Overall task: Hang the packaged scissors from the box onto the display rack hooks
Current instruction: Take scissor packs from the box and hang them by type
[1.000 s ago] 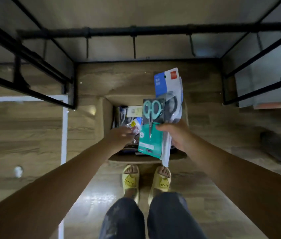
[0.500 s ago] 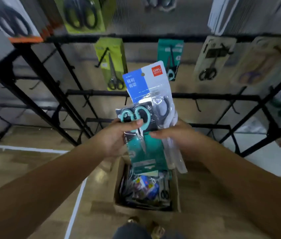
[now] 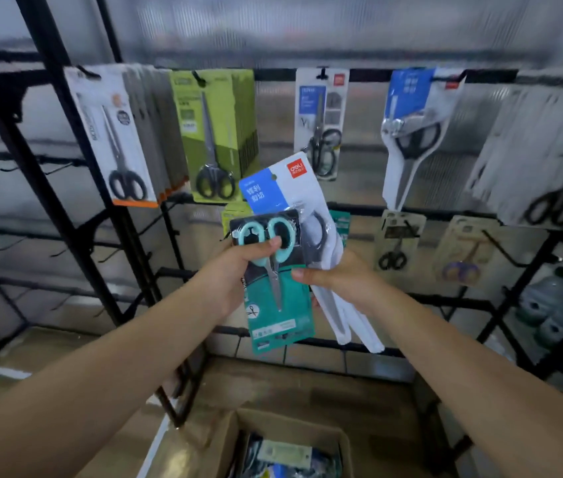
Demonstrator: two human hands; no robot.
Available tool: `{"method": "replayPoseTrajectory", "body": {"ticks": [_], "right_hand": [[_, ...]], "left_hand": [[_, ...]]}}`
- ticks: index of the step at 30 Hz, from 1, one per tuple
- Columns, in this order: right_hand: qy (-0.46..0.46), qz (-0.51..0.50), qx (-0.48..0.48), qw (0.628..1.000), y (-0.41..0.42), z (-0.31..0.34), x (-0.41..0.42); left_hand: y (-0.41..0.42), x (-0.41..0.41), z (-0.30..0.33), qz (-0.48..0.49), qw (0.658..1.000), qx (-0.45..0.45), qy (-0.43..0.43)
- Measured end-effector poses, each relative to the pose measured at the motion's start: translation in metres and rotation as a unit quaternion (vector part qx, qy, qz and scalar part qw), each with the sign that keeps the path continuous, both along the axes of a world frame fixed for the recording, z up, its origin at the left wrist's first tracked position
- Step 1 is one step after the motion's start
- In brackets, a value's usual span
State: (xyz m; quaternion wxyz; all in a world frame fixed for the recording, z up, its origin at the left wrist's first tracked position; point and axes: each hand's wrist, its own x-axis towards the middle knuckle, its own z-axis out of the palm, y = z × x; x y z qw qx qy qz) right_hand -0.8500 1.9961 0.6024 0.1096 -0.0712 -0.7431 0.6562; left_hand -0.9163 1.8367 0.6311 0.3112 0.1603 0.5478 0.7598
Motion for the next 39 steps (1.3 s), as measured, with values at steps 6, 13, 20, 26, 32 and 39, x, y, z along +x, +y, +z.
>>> {"method": "replayPoseTrajectory", "body": {"ticks": [6,13,20,26,32,39], "right_hand": [[0.006,0.014,0.009,1.000,0.001,0.013,-0.004],[-0.011,-0.093,-0.064,0.994,0.006,0.024,-0.003],[-0.027,-0.231,-0.133,0.963,0.037,0.058,0.006],[0.123,-0.318,0.010,0.940,0.060,0.089,0.020],[0.189,-0.393,0.120,0.892,0.074,0.101,0.021],[0.188,-0.441,0.237,0.845,0.058,0.092,0.022]], "left_hand": [[-0.003,0.000,0.016,0.020,0.999,0.020,0.017],[-0.002,-0.014,0.021,0.084,0.996,0.009,-0.014],[0.012,-0.038,0.025,0.079,0.996,0.024,-0.022],[0.031,-0.057,0.034,0.042,0.998,0.050,-0.025],[0.043,-0.072,0.038,-0.009,0.998,0.062,-0.013],[0.066,-0.057,0.034,-0.043,0.996,0.078,-0.014]]}}
